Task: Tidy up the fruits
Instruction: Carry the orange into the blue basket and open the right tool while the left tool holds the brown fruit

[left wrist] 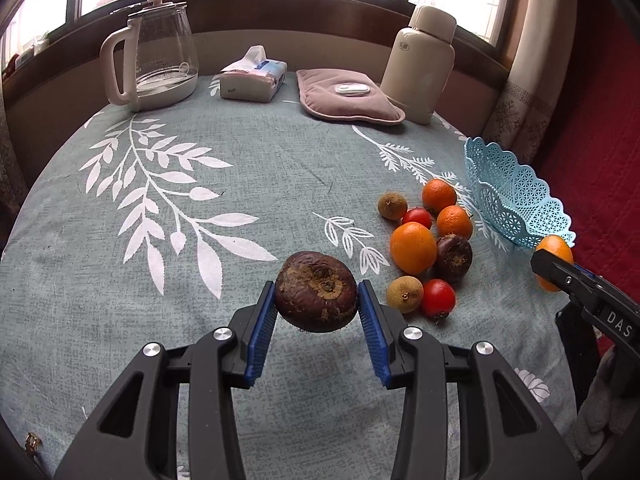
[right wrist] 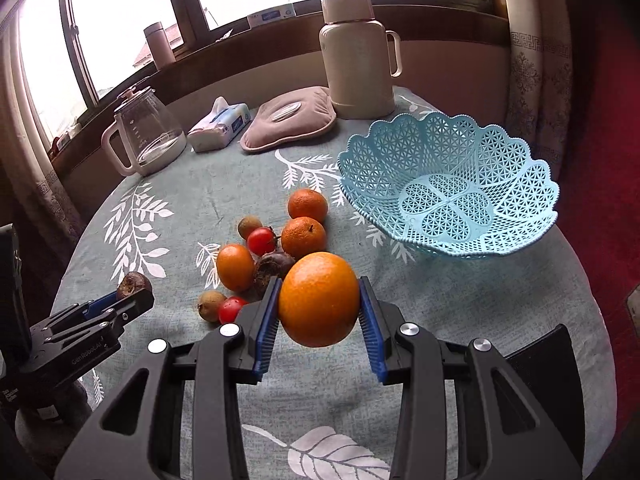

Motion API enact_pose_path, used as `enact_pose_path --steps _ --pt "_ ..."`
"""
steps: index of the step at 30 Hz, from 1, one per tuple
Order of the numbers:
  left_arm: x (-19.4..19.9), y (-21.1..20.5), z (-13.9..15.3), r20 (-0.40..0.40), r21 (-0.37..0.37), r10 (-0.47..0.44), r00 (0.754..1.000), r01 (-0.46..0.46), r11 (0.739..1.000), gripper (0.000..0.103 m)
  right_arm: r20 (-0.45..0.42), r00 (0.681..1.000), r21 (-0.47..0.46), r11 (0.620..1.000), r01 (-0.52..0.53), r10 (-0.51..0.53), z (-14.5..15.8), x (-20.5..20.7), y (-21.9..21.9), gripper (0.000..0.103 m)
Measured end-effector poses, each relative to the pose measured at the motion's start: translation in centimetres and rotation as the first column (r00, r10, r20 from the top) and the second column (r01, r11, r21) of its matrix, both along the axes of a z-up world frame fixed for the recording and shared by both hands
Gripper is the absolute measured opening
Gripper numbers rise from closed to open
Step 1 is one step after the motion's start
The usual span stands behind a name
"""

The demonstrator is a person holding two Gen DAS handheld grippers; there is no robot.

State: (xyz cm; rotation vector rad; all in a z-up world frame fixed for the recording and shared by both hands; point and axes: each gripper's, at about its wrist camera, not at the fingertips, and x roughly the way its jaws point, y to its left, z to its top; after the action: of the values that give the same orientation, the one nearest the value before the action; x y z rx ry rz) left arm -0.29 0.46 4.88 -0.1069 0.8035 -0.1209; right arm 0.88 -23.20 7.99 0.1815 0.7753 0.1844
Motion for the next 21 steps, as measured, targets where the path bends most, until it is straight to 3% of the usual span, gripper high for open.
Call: enact_pose_path --steps 10,21 --pt "-0.4 -0.3 1.3 0.03 -0.011 -0.01 1.0 0.01 1.0 0.042 0.046 0.994 -0.007 0.995 0.104 -0.104 1.7 1.2 -3.9 0.039" --pt "-0.5 -0.5 1.5 0.032 -0.008 -0.012 0.999 0.012 1.0 0.042 0.028 0.981 -0.01 0.981 0.192 -0.192 1.3 4.0 -7.7 0.039"
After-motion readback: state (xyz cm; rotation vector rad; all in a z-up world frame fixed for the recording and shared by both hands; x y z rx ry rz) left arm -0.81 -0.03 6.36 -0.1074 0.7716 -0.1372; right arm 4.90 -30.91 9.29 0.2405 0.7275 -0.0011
